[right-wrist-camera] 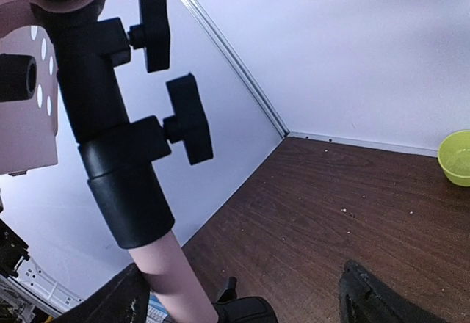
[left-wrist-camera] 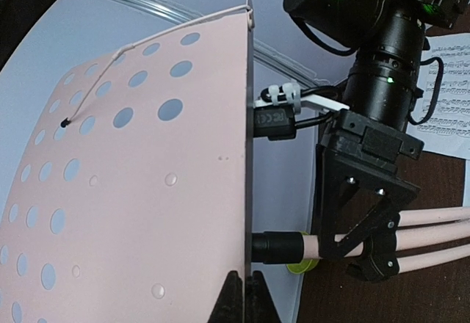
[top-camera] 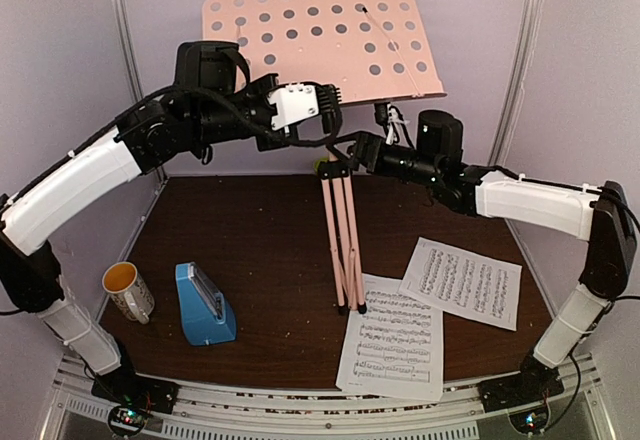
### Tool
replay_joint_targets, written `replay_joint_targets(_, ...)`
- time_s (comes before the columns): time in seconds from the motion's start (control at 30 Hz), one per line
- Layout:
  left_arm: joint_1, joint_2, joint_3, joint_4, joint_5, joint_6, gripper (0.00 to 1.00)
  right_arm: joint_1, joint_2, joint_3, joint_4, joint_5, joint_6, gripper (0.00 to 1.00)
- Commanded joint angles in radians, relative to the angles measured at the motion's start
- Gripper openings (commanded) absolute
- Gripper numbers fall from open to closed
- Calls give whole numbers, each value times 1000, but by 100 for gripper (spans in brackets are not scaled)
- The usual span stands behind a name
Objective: Set up the instrument practice props
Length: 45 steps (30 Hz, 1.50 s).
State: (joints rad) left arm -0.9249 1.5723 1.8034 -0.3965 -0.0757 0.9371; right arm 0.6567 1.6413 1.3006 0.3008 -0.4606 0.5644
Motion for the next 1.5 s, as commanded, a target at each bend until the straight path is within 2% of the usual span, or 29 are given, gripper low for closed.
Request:
replay_joint_targets(0.0, -5, -131, 21, 426, 63, 30, 0, 7, -4, -28, 140, -53, 63, 88)
replay_joint_targets(0.27, -5, -169, -45, 465, 143, 55, 0, 6, 59, 55, 224, -146, 138, 71)
replay_joint_targets(0.43, -5, -198, -87, 494, 182, 54, 0, 6, 97, 78, 293, -177, 187, 57)
replay_joint_targets(0.57, -5, -213, -120, 508, 210, 56, 0, 8, 110, 94, 312, -200, 188, 50)
replay_joint_targets(0.77, -4, -218, -134, 514, 223, 56, 0, 22, 110, 134, 260, -197, 113, 40)
replay_joint_targets(1.07, -5, -202, -131, 539, 200, 64, 0, 29, 73, 145, 177, -160, 21, 12)
replay_joint_targets(1.2, -5, -202, -140, 552, 185, 71, 0, 30, 49, 146, 164, -146, -7, 4)
replay_joint_targets(1.27, -5, -201, -143, 560, 182, 72, 2, 29, 39, 146, 162, -133, -14, 0)
replay_joint_targets(1.33, -5, -200, -143, 565, 178, 74, 4, 29, 26, 146, 163, -118, -22, 0)
replay_joint_targets(1.37, -5, -200, -144, 566, 173, 74, 8, 28, 22, 146, 166, -109, -26, 0)
replay_joint_targets(1.47, -5, -202, -150, 568, 154, 76, 37, 26, 4, 144, 182, -83, -29, 0)
